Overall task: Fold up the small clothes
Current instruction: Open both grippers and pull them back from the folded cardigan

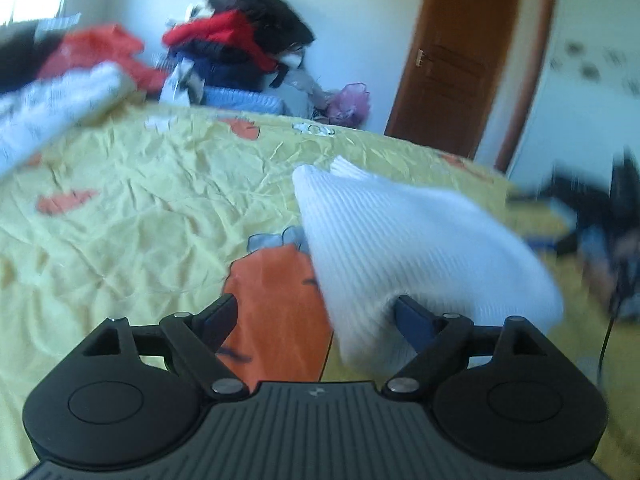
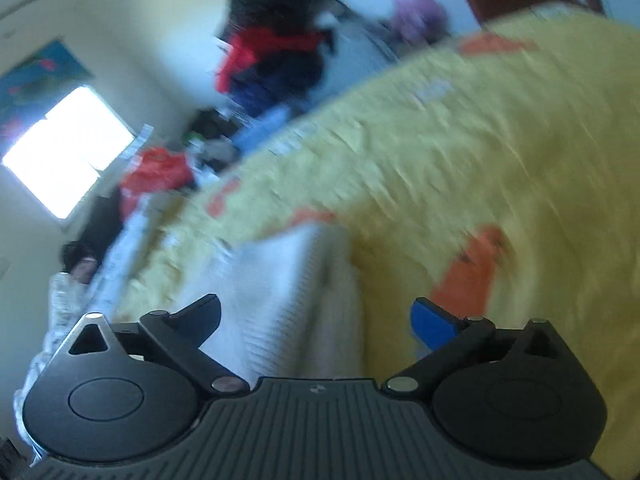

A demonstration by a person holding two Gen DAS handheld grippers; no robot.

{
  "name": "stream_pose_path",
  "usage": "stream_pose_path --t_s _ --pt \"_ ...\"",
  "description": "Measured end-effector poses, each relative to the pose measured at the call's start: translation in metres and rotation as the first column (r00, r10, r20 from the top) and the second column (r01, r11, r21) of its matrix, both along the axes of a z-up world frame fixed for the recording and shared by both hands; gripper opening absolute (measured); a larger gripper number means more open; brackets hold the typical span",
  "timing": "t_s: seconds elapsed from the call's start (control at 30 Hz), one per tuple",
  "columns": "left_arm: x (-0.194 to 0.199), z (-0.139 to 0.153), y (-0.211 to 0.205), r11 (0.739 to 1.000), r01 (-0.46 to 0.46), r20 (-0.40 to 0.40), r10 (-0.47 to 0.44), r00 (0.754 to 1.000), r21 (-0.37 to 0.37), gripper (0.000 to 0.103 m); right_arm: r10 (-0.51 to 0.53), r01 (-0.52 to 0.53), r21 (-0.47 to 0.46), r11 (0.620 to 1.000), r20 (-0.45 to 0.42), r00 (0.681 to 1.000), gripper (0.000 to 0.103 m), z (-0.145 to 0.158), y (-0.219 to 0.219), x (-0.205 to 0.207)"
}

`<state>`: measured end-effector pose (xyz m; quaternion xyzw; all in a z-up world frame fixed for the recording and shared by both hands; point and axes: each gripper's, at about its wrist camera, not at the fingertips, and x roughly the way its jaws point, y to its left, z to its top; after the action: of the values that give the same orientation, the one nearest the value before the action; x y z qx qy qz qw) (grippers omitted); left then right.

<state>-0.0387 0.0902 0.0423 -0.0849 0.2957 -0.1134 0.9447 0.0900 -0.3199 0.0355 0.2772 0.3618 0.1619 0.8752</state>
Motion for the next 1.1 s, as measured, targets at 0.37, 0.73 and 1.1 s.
stream_pose_path --t_s 0.37,0.73,1.1 --pt "0.082 -0.015 -0.018 0.981 -0.015 -0.159 -0.016 0.987 -0.192 0.082 0.214 -0.215 -0.083 0.973 -0.014 0.977 0.056 -0.02 0.04 0.004" --pt "0.062 -0.006 -0.015 0.99 -0.054 -0.13 0.037 0.991 -0.13 0.084 0.091 -0.09 -0.068 0.994 0.013 0.996 0.088 -0.015 0.032 -0.035" --pt "-0.027 0.024 -0.035 0.99 -0.07 0.047 0.065 0.997 0.121 0.083 0.105 -0.07 -0.321 0.945 0.095 0.99 0.094 -0.005 0.038 -0.135"
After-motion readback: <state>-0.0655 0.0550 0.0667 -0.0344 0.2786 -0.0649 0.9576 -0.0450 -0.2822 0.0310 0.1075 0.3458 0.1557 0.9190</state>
